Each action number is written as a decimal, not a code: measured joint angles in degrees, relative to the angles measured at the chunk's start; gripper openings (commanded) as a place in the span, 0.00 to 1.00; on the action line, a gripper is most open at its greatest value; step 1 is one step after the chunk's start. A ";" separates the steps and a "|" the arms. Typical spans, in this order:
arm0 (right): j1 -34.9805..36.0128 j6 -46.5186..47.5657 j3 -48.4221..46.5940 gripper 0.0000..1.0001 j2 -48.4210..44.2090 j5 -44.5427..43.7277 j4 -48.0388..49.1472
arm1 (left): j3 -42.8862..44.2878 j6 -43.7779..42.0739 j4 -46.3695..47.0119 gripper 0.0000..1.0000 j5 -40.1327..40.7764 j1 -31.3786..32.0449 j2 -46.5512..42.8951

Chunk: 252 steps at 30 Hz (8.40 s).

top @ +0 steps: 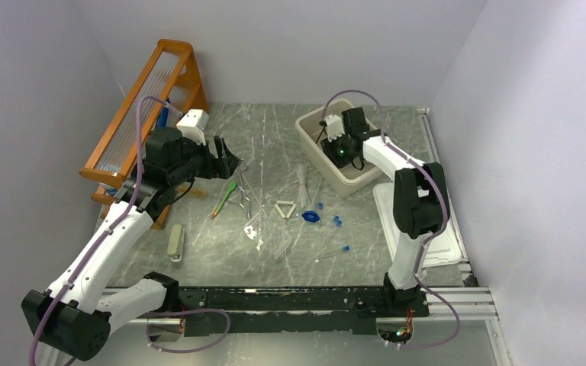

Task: Organize the chemistry lab equipment

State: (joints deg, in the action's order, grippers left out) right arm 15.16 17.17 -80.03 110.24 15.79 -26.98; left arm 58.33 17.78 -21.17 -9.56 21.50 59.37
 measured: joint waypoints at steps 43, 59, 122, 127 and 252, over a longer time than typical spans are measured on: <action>36.98 -49.48 -13.42 0.49 8.96 -21.49 4.94 | 0.42 1.49 -2.64 0.84 13.86 0.00 -12.74; 37.90 -50.07 -27.41 0.43 22.69 -27.02 -2.89 | 0.55 1.09 -2.78 0.84 15.87 0.00 -12.66; 33.48 -45.48 -27.26 0.38 18.23 -20.74 1.25 | -1.84 0.07 -4.39 0.85 20.65 0.00 -10.62; 34.07 -48.61 -31.93 0.40 23.96 -19.93 0.92 | -2.25 0.13 -4.39 0.85 20.65 0.00 -10.62; 28.89 -46.40 8.41 0.00 -13.09 7.08 24.46 | -23.02 37.16 40.11 0.29 -5.25 2.08 7.98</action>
State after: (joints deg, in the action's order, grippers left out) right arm 44.05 -29.23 -71.61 97.14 22.87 -2.52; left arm 35.31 54.94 18.94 -14.81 23.57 67.35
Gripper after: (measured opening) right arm 0.060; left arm 0.154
